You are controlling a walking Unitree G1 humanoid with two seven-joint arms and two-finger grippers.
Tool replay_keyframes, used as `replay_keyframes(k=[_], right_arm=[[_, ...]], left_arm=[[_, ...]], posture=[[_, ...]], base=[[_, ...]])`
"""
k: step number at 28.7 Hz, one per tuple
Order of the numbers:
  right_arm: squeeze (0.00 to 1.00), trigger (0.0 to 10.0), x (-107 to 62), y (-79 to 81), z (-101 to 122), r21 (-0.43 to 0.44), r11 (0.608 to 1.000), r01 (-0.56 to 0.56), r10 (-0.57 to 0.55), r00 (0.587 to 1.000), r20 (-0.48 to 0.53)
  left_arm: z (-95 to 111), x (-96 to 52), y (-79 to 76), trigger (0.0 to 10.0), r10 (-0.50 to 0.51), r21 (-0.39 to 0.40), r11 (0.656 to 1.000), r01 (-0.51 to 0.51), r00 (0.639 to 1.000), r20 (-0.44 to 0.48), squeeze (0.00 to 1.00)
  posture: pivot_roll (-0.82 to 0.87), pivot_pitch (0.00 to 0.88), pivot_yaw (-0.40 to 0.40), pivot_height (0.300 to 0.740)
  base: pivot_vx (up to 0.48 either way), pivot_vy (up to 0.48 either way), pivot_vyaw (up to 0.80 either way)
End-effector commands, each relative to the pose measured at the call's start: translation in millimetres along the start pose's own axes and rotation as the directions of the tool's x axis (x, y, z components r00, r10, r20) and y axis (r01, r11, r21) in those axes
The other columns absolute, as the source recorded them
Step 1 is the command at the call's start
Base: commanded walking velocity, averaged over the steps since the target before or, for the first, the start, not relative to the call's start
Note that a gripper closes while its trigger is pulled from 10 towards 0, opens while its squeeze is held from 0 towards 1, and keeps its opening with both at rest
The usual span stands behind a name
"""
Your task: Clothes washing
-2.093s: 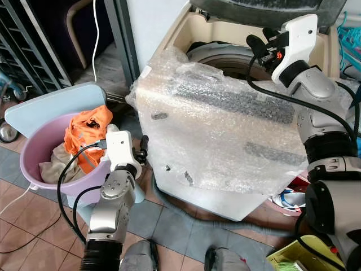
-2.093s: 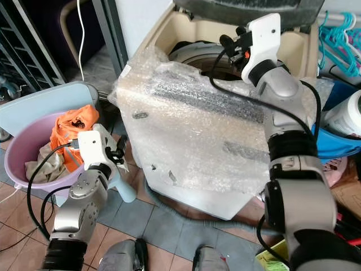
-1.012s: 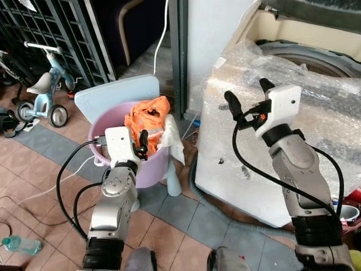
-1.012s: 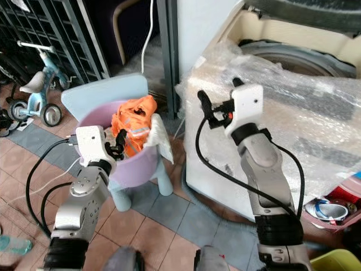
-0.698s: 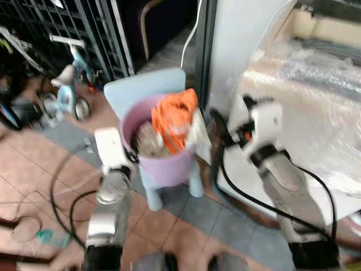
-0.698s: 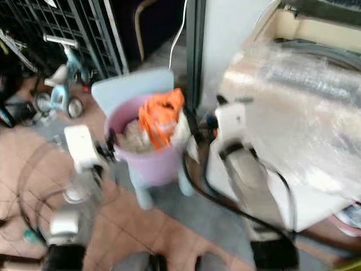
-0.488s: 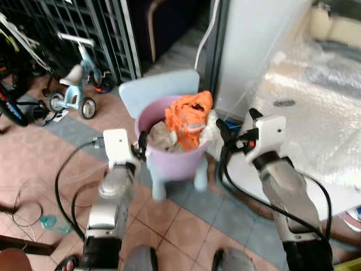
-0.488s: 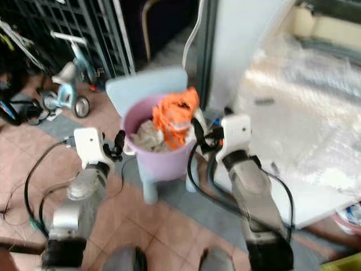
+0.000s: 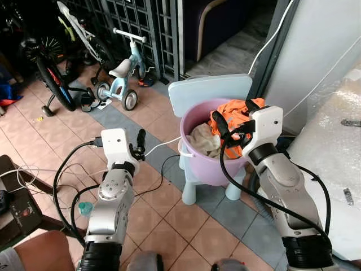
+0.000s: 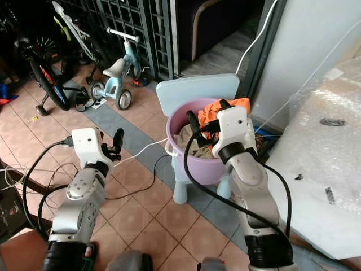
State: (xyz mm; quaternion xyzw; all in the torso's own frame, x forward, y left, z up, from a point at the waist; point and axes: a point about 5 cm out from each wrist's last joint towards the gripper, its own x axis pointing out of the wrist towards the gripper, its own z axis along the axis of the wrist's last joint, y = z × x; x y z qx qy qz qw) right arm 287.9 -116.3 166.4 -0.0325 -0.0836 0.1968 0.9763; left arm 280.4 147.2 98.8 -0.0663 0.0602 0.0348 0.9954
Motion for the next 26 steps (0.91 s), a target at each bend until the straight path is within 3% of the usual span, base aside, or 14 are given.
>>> replay_keyframes(k=[1, 6, 9, 13, 20, 26], right_arm=[[0.00, 10.0, -1.4, -6.3, 1.7, -0.018, 1.000, 0.015, -0.015, 1.000, -0.001], [0.00, 10.0, 1.7, -6.8, 3.7, -0.048, 0.998, 0.035, -0.034, 0.999, 0.007], [0.00, 10.0, 1.8, -7.1, 2.1, -0.008, 0.999, 0.047, -0.047, 0.999, -0.007], [0.00, 10.0, 0.6, -11.3, 0.0, -0.024, 0.997, 0.070, -0.070, 0.997, -0.021], [0.00, 10.0, 2.4, -12.4, 0.9, -0.041, 0.997, 0.067, -0.068, 0.998, -0.020], [0.00, 10.0, 3.0, -10.5, -0.1, -0.047, 0.997, 0.064, -0.065, 0.998, -0.019]], left_arm=[[5.6, -0.1, -12.3, 10.0, -0.032, -0.010, 0.999, 0.032, 0.999, 0.022, 0.00], [4.6, 0.8, -12.2, 10.0, -0.029, -0.016, 0.999, 0.030, 1.000, 0.010, 0.00], [3.2, 0.6, -12.2, 10.0, -0.028, -0.017, 0.999, 0.028, 1.000, 0.002, 0.00], [4.3, -0.4, -15.0, 10.0, -0.041, -0.012, 0.999, 0.041, 0.999, 0.014, 0.00], [2.9, -1.5, -16.8, 10.0, -0.043, -0.024, 0.999, 0.043, 0.999, 0.013, 0.00], [3.9, -0.5, -16.1, 10.0, -0.047, -0.023, 0.999, 0.047, 0.999, 0.015, 0.00]], posture=[[-0.02, 0.131, 0.040, 0.740], [-0.02, 0.135, 0.035, 0.740], [-0.02, 0.135, 0.033, 0.740], [-0.03, 0.137, 0.020, 0.740], [-0.04, 0.130, 0.020, 0.740], [-0.04, 0.125, 0.024, 0.740]], base=[[0.458, 0.000, 0.00], [0.406, 0.000, 0.00], [0.000, 0.000, 0.00], [0.063, 0.000, -0.71], [0.399, -0.173, -0.80], [0.474, 0.000, 0.00]])
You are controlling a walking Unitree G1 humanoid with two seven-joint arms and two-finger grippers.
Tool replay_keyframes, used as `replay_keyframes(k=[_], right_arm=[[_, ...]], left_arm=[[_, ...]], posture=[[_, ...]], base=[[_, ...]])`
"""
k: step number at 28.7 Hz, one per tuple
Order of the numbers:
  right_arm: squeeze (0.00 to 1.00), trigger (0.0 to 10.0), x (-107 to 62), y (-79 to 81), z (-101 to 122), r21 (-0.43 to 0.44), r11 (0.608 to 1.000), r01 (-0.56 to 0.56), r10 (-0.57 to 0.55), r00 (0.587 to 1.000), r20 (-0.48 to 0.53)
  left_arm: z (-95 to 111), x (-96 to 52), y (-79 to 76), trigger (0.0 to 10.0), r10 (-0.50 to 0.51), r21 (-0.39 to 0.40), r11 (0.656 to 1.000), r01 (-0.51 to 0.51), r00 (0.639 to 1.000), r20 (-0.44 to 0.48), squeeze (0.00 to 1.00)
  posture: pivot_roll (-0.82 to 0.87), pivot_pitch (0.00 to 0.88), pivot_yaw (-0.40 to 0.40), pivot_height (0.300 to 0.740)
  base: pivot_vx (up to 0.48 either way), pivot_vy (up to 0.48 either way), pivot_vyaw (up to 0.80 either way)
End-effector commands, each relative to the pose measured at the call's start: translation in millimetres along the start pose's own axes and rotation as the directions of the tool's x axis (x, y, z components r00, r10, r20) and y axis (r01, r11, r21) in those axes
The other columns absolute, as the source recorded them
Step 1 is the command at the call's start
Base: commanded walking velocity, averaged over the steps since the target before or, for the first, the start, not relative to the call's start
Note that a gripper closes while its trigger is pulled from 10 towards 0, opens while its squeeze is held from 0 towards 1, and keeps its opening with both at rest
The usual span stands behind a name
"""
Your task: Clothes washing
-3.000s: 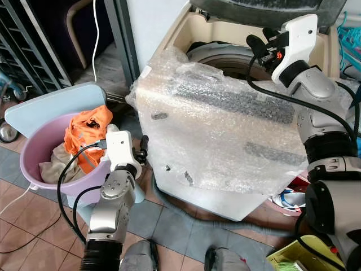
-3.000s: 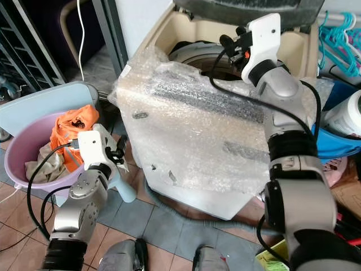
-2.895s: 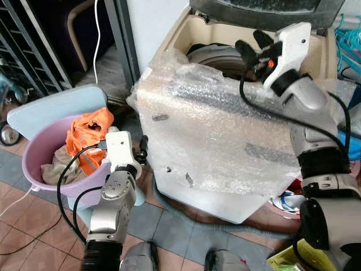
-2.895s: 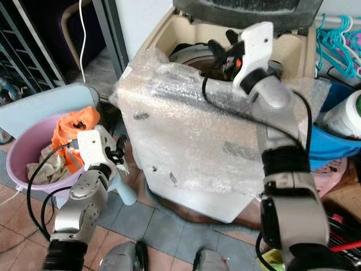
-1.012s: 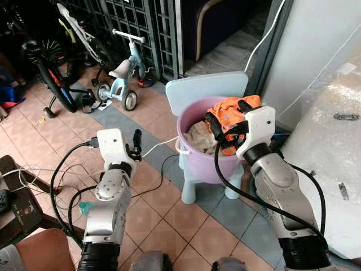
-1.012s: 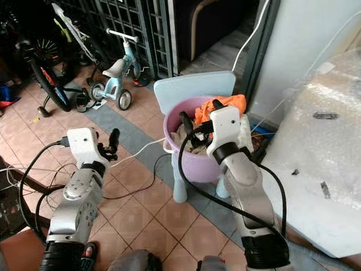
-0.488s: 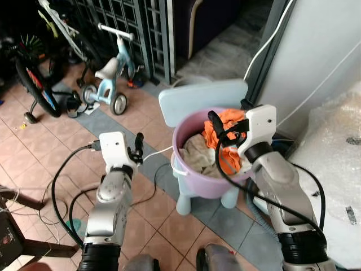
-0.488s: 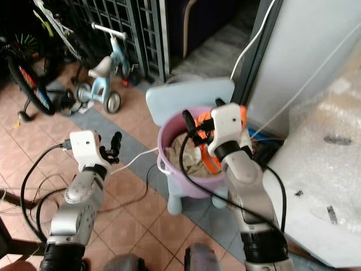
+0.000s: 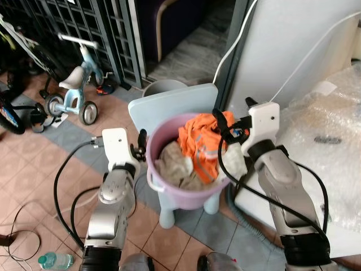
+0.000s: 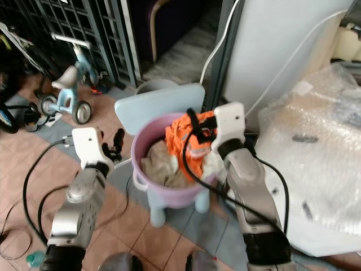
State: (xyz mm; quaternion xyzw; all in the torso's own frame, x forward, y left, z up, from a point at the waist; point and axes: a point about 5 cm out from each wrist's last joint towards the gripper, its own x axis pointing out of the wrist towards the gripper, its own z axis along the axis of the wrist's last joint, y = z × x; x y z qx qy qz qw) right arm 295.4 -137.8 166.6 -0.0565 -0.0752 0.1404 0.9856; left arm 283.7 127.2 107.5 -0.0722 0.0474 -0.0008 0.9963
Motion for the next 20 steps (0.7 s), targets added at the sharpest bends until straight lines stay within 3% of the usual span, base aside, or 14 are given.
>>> replay_keyframes(k=[1, 5, 7, 9, 10, 12, 19, 20], right_arm=[[0.00, 10.0, 2.8, 13.1, 2, 0.004, 0.999, -0.050, 0.050, 0.999, 0.008], [0.00, 10.0, 2.5, 15.4, -4, 0.004, 0.996, -0.092, 0.092, 0.995, -0.029], [0.00, 10.0, 2.2, 17.1, -19, -0.011, 0.990, -0.142, 0.140, 0.982, -0.129], [0.00, 10.0, 1.9, 17.1, -23, -0.014, 0.988, -0.151, 0.147, 0.977, -0.154], [0.00, 10.0, 0.3, 17.4, -36, -0.032, 0.985, -0.169, 0.157, 0.961, -0.229], [0.00, 10.0, -1.6, 19.2, -48, 0.000, 0.983, -0.185, 0.177, 0.943, -0.283], [0.00, 10.0, -7.0, 28.2, -79, 0.030, 0.968, -0.250, 0.242, 0.890, -0.387], [0.00, 10.0, -7.0, 30.5, -87, 0.005, 0.960, -0.281, 0.256, 0.869, -0.423]], left_arm=[[-2, -1.8, 4.9, 10.0, 0.027, -0.018, 0.999, -0.027, 1.000, -0.008, 0.00], [-3, -2.4, 4.6, 10.0, 0.035, -0.021, 0.999, -0.036, 0.999, -0.016, 0.00], [-5, -4.8, 4.2, 10.0, 0.043, -0.019, 0.999, -0.043, 0.999, -0.024, 0.00], [-6, -5.6, 4.1, 10.0, 0.045, -0.015, 0.999, -0.045, 0.999, -0.029, 0.00], [-9, -8.2, 4.8, 10.0, 0.053, -0.004, 0.999, -0.053, 0.998, -0.046, 0.00], [-13, -12.0, 8.4, 10.0, 0.067, 0.012, 0.998, -0.066, 0.995, -0.074, 0.00], [-28, -40.8, 39.8, 10.0, 0.149, 0.075, 0.987, -0.138, 0.977, -0.154, 0.00], [-30, -51.9, 47.5, 10.0, 0.171, 0.099, 0.983, -0.155, 0.970, -0.172, 0.00]], posture=[[-0.03, 0.125, 0.024, 0.740], [-0.03, 0.125, 0.023, 0.740], [-0.02, 0.124, 0.016, 0.740], [-0.02, 0.124, 0.016, 0.740], [-0.01, 0.126, 0.011, 0.740], [0.00, 0.129, 0.005, 0.740], [0.06, 0.160, -0.020, 0.740], [0.08, 0.175, -0.025, 0.740]], base=[[0.446, 0.000, 0.00], [0.430, 0.000, 0.00], [0.000, 0.000, 0.00], [0.000, 0.000, 0.00], [0.000, 0.000, 0.00], [0.000, 0.000, 0.00], [0.000, 0.000, 0.00], [0.000, 0.000, 0.00]])
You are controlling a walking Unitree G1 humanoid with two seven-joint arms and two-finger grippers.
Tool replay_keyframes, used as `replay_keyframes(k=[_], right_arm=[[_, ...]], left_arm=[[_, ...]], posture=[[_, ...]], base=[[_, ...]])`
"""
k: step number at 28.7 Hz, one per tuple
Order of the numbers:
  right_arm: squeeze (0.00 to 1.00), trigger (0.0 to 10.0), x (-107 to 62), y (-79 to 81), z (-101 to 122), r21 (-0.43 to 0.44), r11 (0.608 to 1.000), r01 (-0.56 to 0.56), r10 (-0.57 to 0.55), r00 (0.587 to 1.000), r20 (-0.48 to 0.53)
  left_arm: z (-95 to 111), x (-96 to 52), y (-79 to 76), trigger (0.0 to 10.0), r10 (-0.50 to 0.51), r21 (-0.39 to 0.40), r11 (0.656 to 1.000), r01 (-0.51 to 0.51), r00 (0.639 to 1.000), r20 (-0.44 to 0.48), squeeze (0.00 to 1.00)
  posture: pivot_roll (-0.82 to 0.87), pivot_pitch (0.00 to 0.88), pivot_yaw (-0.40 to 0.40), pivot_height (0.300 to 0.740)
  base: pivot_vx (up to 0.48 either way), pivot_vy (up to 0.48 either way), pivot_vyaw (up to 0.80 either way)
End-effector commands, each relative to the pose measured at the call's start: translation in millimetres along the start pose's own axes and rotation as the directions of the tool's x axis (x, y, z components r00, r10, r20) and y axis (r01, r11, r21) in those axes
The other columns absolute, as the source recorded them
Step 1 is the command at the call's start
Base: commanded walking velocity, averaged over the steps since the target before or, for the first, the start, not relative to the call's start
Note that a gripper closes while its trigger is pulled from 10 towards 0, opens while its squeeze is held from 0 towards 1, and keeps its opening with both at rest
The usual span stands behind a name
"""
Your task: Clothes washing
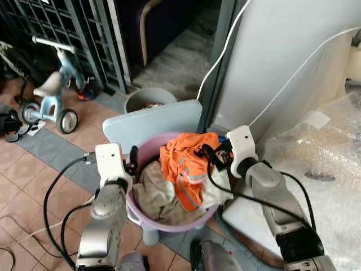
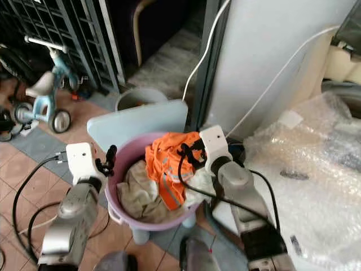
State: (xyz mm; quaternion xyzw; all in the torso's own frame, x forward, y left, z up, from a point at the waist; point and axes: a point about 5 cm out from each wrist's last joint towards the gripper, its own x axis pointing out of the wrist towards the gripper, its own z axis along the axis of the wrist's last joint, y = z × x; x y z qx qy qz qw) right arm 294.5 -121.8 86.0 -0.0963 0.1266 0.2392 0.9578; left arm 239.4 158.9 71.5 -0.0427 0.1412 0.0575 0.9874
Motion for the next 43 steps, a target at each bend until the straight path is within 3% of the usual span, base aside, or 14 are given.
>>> replay_keyframes(k=[1, 3, 11, 14, 20, 21, 29, 30, 33, 37, 43], right_arm=[[0.00, 10.0, 4.5, 3.8, -8, -0.050, 0.998, -0.039, 0.037, 0.998, -0.044], [0.00, 10.0, 8.9, 6.0, -18, -0.072, 0.996, -0.060, 0.054, 0.995, -0.087], [0.00, 10.0, 23.0, 4.1, -30, -0.079, 0.997, 0.016, -0.028, 0.989, -0.146], [0.00, 10.0, 32.4, -1.3, -24, -0.195, 0.978, 0.072, -0.098, 0.988, -0.123], [0.00, 10.0, 39.4, -15.1, -21, -0.305, 0.938, 0.164, -0.210, 0.970, -0.123], [0.00, 10.0, 37.9, -24.6, -24, -0.354, 0.912, 0.206, -0.271, 0.952, -0.143], [0.00, 10.0, 29.2, -40.2, -56, -0.331, 0.914, 0.233, -0.342, 0.882, -0.325], [0.00, 0.0, 28.4, -38.7, -61, -0.289, 0.927, 0.238, -0.336, 0.870, -0.361], [0.00, 0.0, 30.5, -30.8, -65, -0.195, 0.953, 0.233, -0.293, 0.872, -0.391], [0.00, 0.0, 34.3, -21.7, -65, -0.149, 0.967, 0.206, -0.249, 0.885, -0.394], [0.00, 0.0, 37.0, -6.7, -69, 0.002, 0.987, 0.159, -0.144, 0.901, -0.409]], left_arm=[[2, -10.0, 12.3, 10.0, 0.035, 0.030, 0.999, -0.035, 0.999, 0.001, 0.00], [-4, -27.4, 22.8, 10.0, 0.064, 0.053, 0.997, -0.062, 0.998, -0.029, 0.00], [-7, -57.8, 29.2, 10.0, 0.106, 0.064, 0.993, -0.102, 0.992, -0.070, 0.00], [-3, -67.3, 26.2, 10.0, 0.096, 0.070, 0.993, -0.090, 0.993, -0.076, 0.00], [6, -72.1, 17.0, 10.0, 0.039, 0.099, 0.995, -0.033, 0.998, -0.054, 0.00], [7, -73.6, 14.6, 10.0, 0.028, 0.095, 0.995, -0.023, 0.998, -0.060, 0.00], [7, -76.4, 8.0, 10.0, 0.007, 0.076, 0.997, 0.000, 0.996, -0.093, 0.00], [7, -76.5, 7.2, 10.0, 0.003, 0.076, 0.997, 0.005, 0.995, -0.099, 0.00], [7, -75.7, 6.7, 10.0, 0.003, 0.072, 0.997, 0.005, 0.994, -0.106, 0.00], [7, -74.4, 6.9, 10.0, 0.009, 0.063, 0.998, -0.002, 0.993, -0.114, 0.00], [7, -70.0, 4.5, 10.0, 0.013, 0.059, 0.998, -0.006, 0.993, -0.114, 0.00]], posture=[[0.08, 0.175, -0.025, 0.740], [0.11, 0.199, -0.033, 0.740], [0.17, 0.265, -0.043, 0.740], [0.19, 0.298, -0.041, 0.740], [0.19, 0.323, -0.041, 0.740], [0.19, 0.337, -0.044, 0.740], [0.19, 0.358, -0.048, 0.740], [0.19, 0.360, -0.049, 0.740], [0.20, 0.360, -0.053, 0.740], [0.19, 0.357, -0.058, 0.740], [0.19, 0.346, -0.064, 0.740]], base=[[0.000, 0.000, 0.00], [0.000, 0.000, 0.40], [0.000, 0.000, 0.48], [0.000, 0.000, 0.00], [0.000, 0.000, 0.00], [0.000, 0.000, 0.00], [0.000, 0.000, 0.00], [0.000, 0.000, 0.00], [0.000, 0.000, 0.00], [0.000, 0.000, 0.00], [0.000, 0.000, 0.00]])
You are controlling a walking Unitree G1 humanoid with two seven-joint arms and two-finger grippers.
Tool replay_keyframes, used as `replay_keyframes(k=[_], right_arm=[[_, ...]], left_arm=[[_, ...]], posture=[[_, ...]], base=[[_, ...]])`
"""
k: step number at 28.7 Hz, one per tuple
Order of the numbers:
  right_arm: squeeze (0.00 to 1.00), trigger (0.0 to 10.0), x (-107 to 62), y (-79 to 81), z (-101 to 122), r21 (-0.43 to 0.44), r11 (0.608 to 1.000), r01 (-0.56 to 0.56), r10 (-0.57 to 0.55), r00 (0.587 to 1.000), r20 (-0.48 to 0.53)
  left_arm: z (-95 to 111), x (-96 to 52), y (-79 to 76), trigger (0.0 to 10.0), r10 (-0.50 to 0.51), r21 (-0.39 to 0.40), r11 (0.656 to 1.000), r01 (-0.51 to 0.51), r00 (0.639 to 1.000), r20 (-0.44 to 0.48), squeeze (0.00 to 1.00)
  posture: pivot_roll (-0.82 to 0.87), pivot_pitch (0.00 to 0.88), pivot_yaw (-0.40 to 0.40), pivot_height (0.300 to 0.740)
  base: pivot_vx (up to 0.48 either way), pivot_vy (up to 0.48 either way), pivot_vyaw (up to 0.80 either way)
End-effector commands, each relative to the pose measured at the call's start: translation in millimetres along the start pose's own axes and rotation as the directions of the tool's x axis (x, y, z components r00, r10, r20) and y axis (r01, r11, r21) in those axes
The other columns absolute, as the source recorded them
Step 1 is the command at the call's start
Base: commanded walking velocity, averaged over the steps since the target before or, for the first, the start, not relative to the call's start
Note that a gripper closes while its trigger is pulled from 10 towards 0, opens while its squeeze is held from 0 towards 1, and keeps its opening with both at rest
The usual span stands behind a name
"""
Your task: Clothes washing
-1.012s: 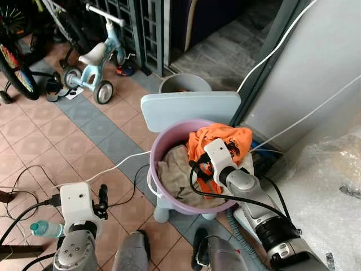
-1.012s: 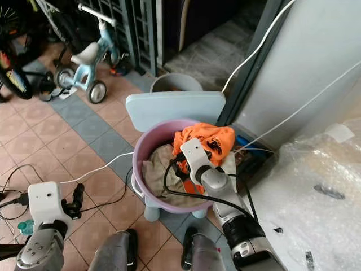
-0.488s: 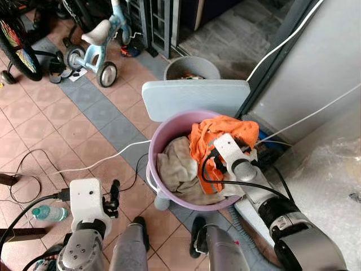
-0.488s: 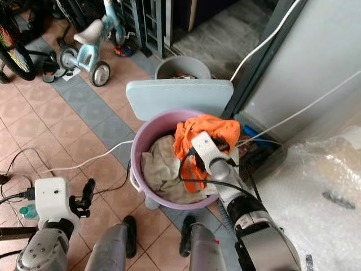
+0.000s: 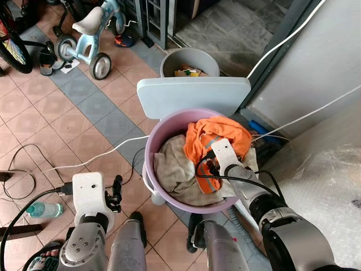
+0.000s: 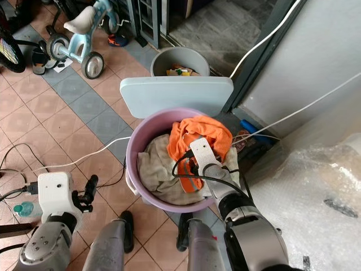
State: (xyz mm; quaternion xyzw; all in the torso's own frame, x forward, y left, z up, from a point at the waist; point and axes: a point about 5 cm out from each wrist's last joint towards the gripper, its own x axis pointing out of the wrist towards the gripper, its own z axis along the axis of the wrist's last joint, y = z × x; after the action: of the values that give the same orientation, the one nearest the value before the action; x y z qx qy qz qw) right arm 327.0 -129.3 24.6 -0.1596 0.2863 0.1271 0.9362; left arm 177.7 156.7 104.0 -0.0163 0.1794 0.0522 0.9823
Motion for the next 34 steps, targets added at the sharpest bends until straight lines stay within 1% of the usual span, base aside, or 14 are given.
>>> replay_keyframes(k=[1, 7, 12, 21, 29, 32, 34], right_arm=[[0.00, 0.0, -1.0, 9.6, -16, 0.073, 0.996, -0.054, 0.059, 0.997, -0.057], [0.00, 0.0, -0.7, 17.0, -15, 0.149, 0.983, -0.109, 0.117, 0.992, -0.043], [0.00, 0.0, -0.3, 16.0, -13, 0.173, 0.978, -0.115, 0.123, 0.992, -0.033], [0.00, 0.0, -0.9, 14.0, -16, 0.184, 0.977, -0.107, 0.115, 0.993, -0.034], [0.00, 0.0, -0.5, 18.9, -15, 0.188, 0.977, -0.105, 0.112, 0.993, -0.024], [0.00, 0.0, -0.1, 21.2, -8, 0.198, 0.973, -0.117, 0.115, 0.993, 0.025], [0.00, 0.0, -1.0, 20.3, -2, 0.210, 0.969, -0.134, 0.119, 0.990, 0.081]], left_arm=[[-7, -0.2, 0.4, 10.0, 0.008, -0.001, 1.000, -0.008, 0.999, -0.039, 0.00], [-5, 6.6, -0.6, 10.0, 0.011, -0.003, 1.000, -0.011, 1.000, -0.030, 0.00], [-3, 11.6, -0.9, 10.0, 0.013, -0.004, 1.000, -0.013, 1.000, -0.022, 0.00], [-2, 17.2, -2.0, 10.0, 0.015, -0.004, 1.000, -0.015, 1.000, -0.014, 0.00], [-3, 20.0, -2.4, 10.0, 0.016, -0.007, 1.000, -0.016, 1.000, -0.017, 0.00], [-3, 22.1, -2.3, 10.0, 0.015, -0.007, 1.000, -0.015, 1.000, -0.015, 0.00], [-2, 24.2, -1.4, 10.0, 0.015, 0.008, 1.000, -0.014, 1.000, -0.003, 0.00]], posture=[[0.18, 0.343, -0.065, 0.740], [0.18, 0.323, -0.067, 0.740], [0.18, 0.313, -0.067, 0.740], [0.17, 0.298, -0.069, 0.740], [0.18, 0.295, -0.072, 0.740], [0.17, 0.288, -0.071, 0.740], [0.15, 0.265, -0.064, 0.740]], base=[[0.000, 0.000, 0.00], [0.000, 0.000, 0.00], [0.000, 0.000, 0.00], [0.000, 0.000, 0.00], [0.000, 0.000, 0.00], [0.000, 0.000, 0.00], [0.000, 0.000, 0.00]])
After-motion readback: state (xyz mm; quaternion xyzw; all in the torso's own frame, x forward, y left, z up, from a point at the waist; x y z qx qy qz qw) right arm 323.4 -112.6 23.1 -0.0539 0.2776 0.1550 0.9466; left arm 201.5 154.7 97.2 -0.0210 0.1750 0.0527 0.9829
